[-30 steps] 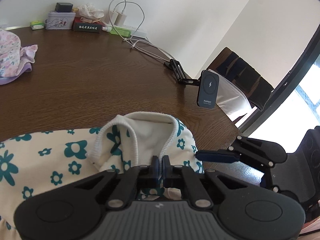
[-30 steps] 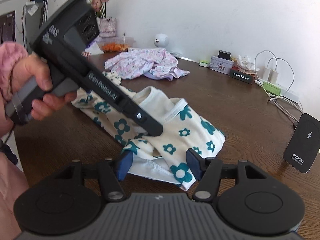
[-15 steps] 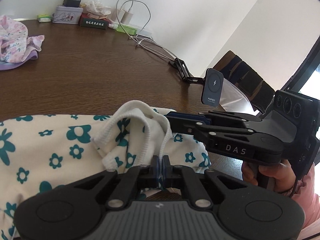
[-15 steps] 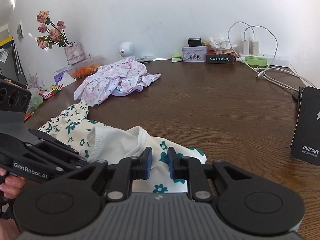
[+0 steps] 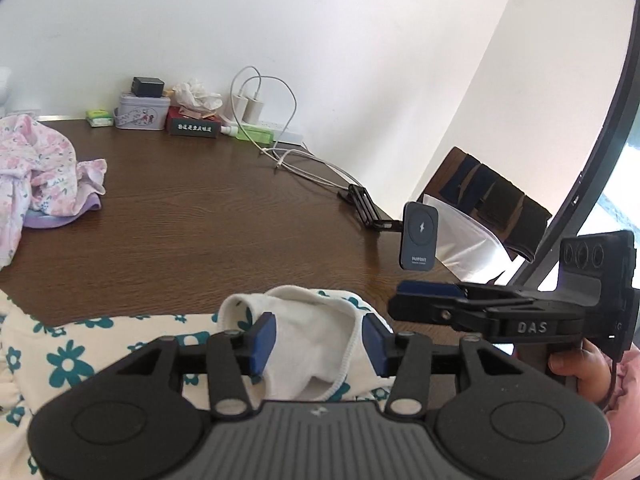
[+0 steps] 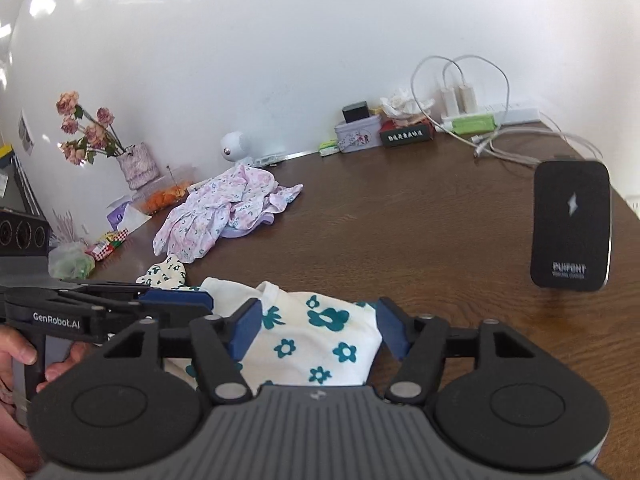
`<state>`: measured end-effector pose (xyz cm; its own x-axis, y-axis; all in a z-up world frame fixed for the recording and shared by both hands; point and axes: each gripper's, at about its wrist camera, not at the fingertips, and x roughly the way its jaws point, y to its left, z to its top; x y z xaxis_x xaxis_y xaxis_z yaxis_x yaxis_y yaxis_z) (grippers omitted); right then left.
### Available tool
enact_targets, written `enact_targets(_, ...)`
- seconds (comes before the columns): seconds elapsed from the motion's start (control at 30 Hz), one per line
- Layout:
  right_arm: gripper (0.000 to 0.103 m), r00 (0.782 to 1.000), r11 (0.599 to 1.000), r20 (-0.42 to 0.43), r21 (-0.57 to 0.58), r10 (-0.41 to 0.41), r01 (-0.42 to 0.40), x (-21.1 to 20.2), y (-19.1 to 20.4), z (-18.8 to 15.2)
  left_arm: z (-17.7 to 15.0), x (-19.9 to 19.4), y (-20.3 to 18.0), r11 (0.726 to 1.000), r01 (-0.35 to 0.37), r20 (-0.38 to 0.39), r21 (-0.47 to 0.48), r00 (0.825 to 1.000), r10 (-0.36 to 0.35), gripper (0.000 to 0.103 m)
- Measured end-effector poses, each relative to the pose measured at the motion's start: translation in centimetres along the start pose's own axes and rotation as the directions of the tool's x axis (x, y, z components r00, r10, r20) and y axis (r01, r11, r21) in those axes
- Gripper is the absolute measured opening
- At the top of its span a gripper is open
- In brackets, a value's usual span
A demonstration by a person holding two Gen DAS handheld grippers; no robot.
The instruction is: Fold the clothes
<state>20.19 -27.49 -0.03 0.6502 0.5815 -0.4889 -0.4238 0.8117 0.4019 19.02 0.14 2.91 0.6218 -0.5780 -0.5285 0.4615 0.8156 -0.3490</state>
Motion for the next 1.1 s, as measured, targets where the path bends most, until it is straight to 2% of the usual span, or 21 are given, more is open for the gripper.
enact_targets(0.1, 0.079, 0.999, 0.995, -0.041, 0.094, 0.025, -0.021, -0.1, -2.0, -0.2, 0.4, -0.4, -0.8, 0.996, -0.058, 0.048, 0.073, 0.997, 0.054, 0.084)
enact_targets(0.17, 0.08, 0.997, 0.99, -0.069, 0.139, 0.044, -0.034, 0.2, -2.8, -0.4, 0.4, 0.0, -1.5, 0.984, -0.102, 0.054, 0.149, 0.994, 0.095, 0.085)
enact_targets(0.23, 0.08, 0.993, 0.983, -0.097, 0.177, 0.065, -0.047, 0.7, -3.5, -0.6, 0.3, 0.8, -2.2, 0.969, -0.13, 0.028, 0.21, 0.992, 0.127, 0.081)
enact_targets(0.3, 0.079, 0.988, 0.975, -0.124, 0.214, 0.089, -0.061, 1.3, -4.0, -0.8, 0.0, 2.0, -2.3, 0.957, -0.153, -0.011, 0.245, 0.987, 0.161, 0.06)
enact_targets(0.37, 0.074, 0.984, 0.965, -0.138, 0.249, 0.114, -0.077, 1.9, -4.2, -1.2, -0.5, 3.2, -1.9, 0.947, -0.173, -0.057, 0.271, 0.979, 0.195, 0.026)
enact_targets(0.4, 0.07, 0.982, 0.96, -0.141, 0.265, 0.126, -0.085, 2.2, -4.3, -1.3, -0.8, 3.7, -1.5, 0.945, -0.177, -0.08, 0.274, 0.975, 0.206, 0.02)
enact_targets(0.53, 0.052, 0.978, 0.945, -0.143, 0.309, 0.155, -0.105, 3.1, -4.6, -1.5, -1.9, 4.1, -0.2, 0.949, -0.163, -0.092, 0.27, 0.977, 0.194, 0.017)
enact_targets(0.63, 0.043, 0.967, 0.915, -0.139, 0.377, 0.212, -0.146, 4.1, -5.2, -1.7, -2.5, 3.8, 0.4, 0.951, -0.152, -0.074, 0.268, 0.981, 0.177, 0.017)
enact_targets(0.87, 0.045, 0.959, 0.886, -0.13, 0.43, 0.253, -0.176, 5.7, -5.0, -1.4, -2.5, 3.4, 1.6, 0.966, -0.128, -0.063, 0.225, 0.987, 0.145, 0.017)
enact_targets(1.03, 0.047, 0.957, 0.889, -0.146, 0.425, 0.251, -0.169, 6.3, -4.0, -1.2, -2.6, 3.3, 1.8, 0.969, -0.117, -0.058, 0.217, 0.99, 0.132, 0.017)
enact_targets(1.07, 0.046, 0.957, 0.894, -0.151, 0.418, 0.246, -0.163, 6.4, -3.8, -1.1, -2.5, 3.3, 1.9, 0.97, -0.115, -0.057, 0.215, 0.99, 0.129, 0.017)
enact_targets(1.1, 0.04, 0.959, 0.898, -0.156, 0.412, 0.238, -0.156, 6.4, -3.6, -1.1, -2.5, 3.3, 1.9, 0.971, -0.112, -0.056, 0.21, 0.99, 0.127, 0.017)
